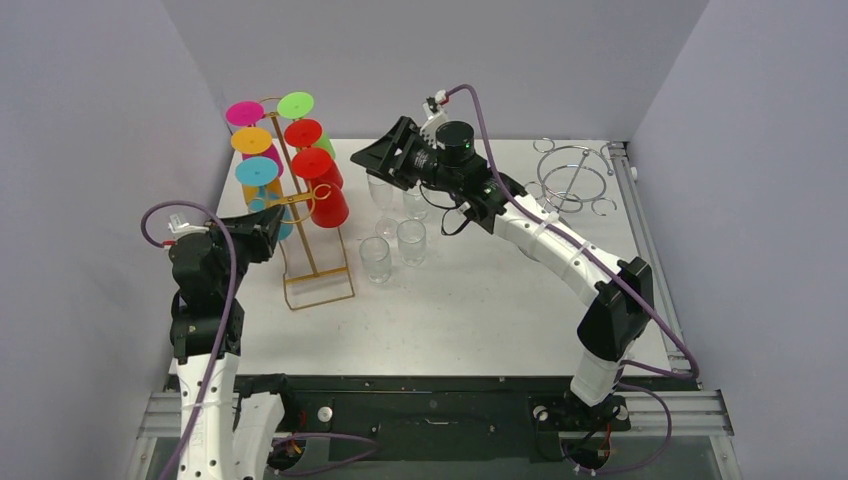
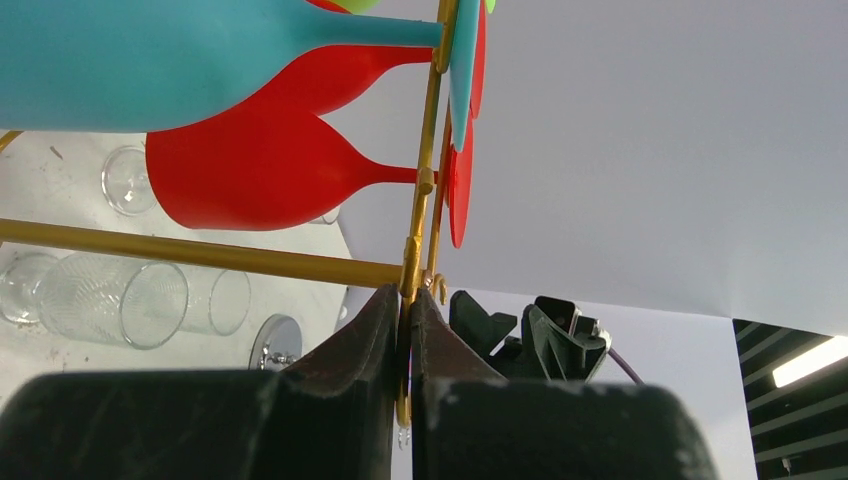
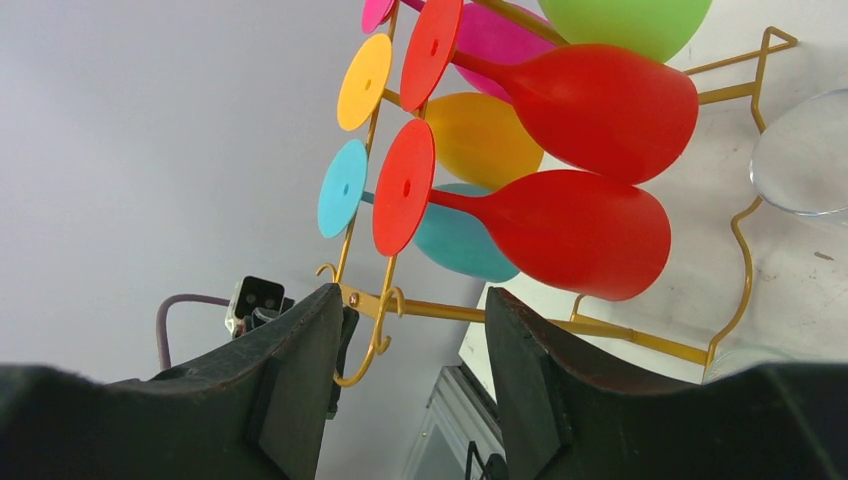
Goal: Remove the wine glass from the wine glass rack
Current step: Move the wine rack to the center of the board.
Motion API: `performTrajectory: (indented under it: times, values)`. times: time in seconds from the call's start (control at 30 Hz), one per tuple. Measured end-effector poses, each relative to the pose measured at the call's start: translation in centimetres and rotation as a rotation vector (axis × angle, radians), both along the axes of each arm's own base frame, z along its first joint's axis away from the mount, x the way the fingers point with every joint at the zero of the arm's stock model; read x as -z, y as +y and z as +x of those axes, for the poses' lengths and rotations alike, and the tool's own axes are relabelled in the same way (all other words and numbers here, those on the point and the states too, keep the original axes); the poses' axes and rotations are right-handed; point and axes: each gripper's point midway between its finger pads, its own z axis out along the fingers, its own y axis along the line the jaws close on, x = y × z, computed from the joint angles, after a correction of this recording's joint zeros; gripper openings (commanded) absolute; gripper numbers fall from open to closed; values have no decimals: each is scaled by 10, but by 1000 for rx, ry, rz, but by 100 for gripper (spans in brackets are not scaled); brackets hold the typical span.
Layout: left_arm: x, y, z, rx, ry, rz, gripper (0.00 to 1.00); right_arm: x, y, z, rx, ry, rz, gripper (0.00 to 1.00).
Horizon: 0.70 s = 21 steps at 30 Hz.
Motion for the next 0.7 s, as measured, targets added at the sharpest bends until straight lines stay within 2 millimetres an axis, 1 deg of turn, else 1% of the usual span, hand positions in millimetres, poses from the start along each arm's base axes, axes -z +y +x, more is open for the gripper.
performTrajectory:
  times: [0.33, 0.6, 0.67, 0.7]
  values:
    - [4, -8, -30, 5, 17, 16, 0, 0, 2, -3, -4, 1, 0, 50]
    - [8, -8, -45, -4, 43, 29, 0, 0, 10, -12, -27, 0, 0, 50]
    - [8, -8, -47, -2, 50, 39, 5, 0, 14, -17, -39, -1, 0, 50]
    - [8, -8, -48, -2, 53, 44, 9, 0, 16, -20, -45, -1, -1, 50]
